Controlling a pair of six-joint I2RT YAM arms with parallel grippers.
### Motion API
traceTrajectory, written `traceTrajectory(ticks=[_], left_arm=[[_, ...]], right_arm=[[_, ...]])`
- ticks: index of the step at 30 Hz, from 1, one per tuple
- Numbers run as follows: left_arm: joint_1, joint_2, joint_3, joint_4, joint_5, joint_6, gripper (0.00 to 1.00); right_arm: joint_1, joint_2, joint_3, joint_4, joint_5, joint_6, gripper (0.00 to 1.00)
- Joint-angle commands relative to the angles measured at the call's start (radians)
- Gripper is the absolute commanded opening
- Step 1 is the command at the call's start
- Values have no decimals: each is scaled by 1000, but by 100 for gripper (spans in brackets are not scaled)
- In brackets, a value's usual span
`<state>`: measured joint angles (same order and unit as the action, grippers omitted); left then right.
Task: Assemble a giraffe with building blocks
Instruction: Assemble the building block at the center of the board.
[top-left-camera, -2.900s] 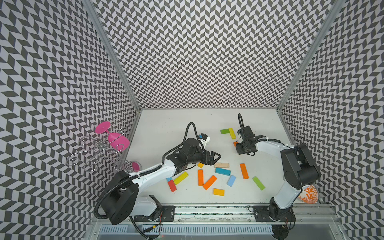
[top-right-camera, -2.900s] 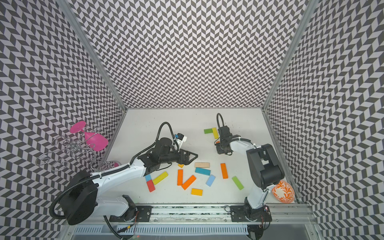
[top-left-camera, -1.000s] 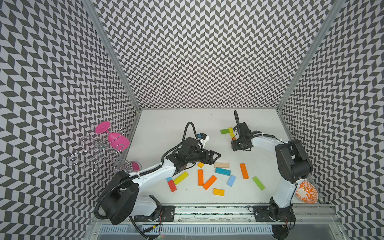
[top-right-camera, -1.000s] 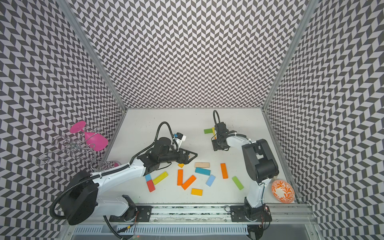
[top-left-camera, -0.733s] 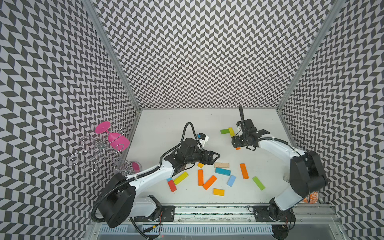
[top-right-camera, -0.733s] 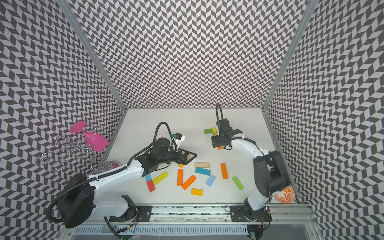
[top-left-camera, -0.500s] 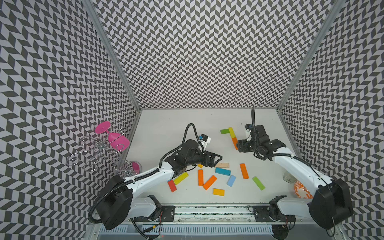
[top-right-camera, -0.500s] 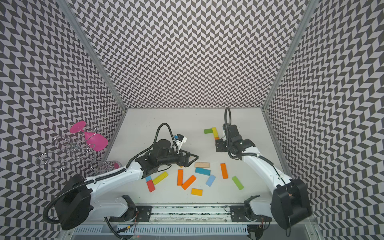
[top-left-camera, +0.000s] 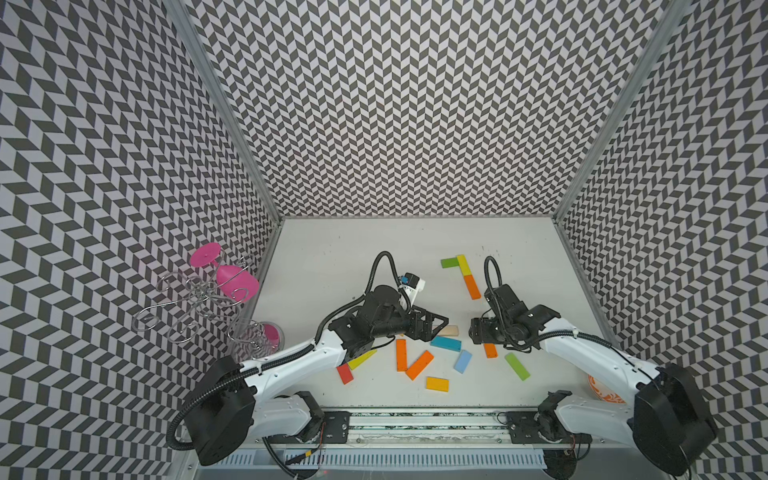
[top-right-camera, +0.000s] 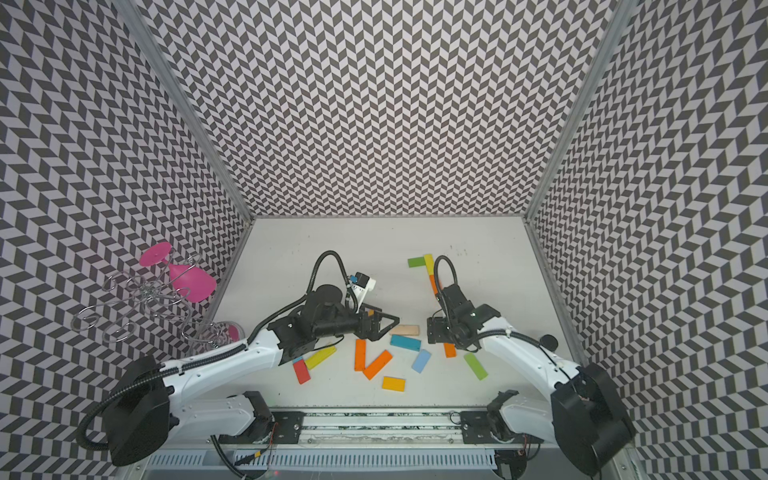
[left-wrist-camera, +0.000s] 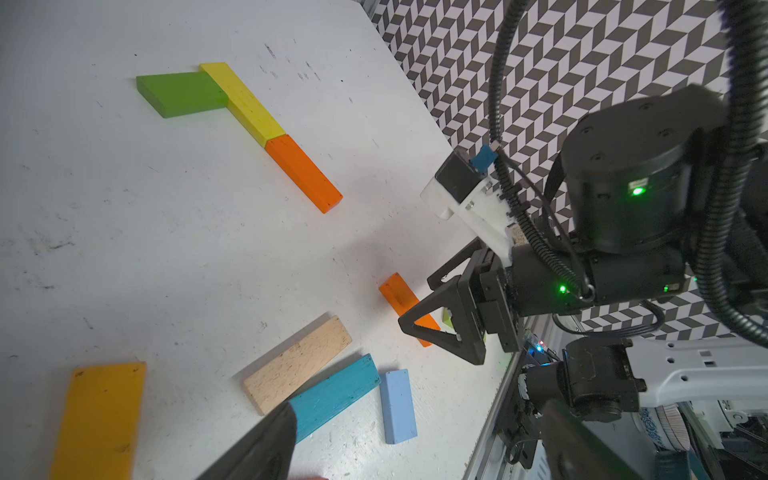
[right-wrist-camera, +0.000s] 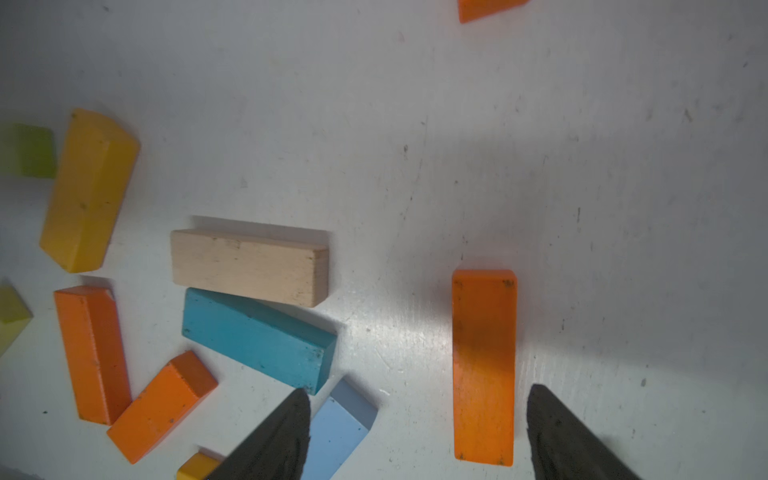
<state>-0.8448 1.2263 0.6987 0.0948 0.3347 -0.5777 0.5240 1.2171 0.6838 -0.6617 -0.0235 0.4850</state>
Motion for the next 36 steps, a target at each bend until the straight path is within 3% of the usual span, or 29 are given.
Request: traceTrajectory(ticks=[1,15,17,22,24,30,36], left_arm=[[-7,-13,-13,0,-14,-7,93],[-7,19,-2,21,10,3,93],[-7,22,-2,24,10,4,93],[-2,24,3,25,10,13,93],[-1,22,3,22,8,16,93],[18,18,6,15,11,23,93],[30,25,7,22,17,28,93]], right_arm=[[8,10,-16,24,18,72,81],[8,132,-44,73,52,73,70],[8,146,-44,86,52,68,60],[8,180,-17,104,54,59,23],[9,194,15,93,72,45,17],[5,245,163,4,166,-37,16],[-22,311,215,21,119,-158,16]])
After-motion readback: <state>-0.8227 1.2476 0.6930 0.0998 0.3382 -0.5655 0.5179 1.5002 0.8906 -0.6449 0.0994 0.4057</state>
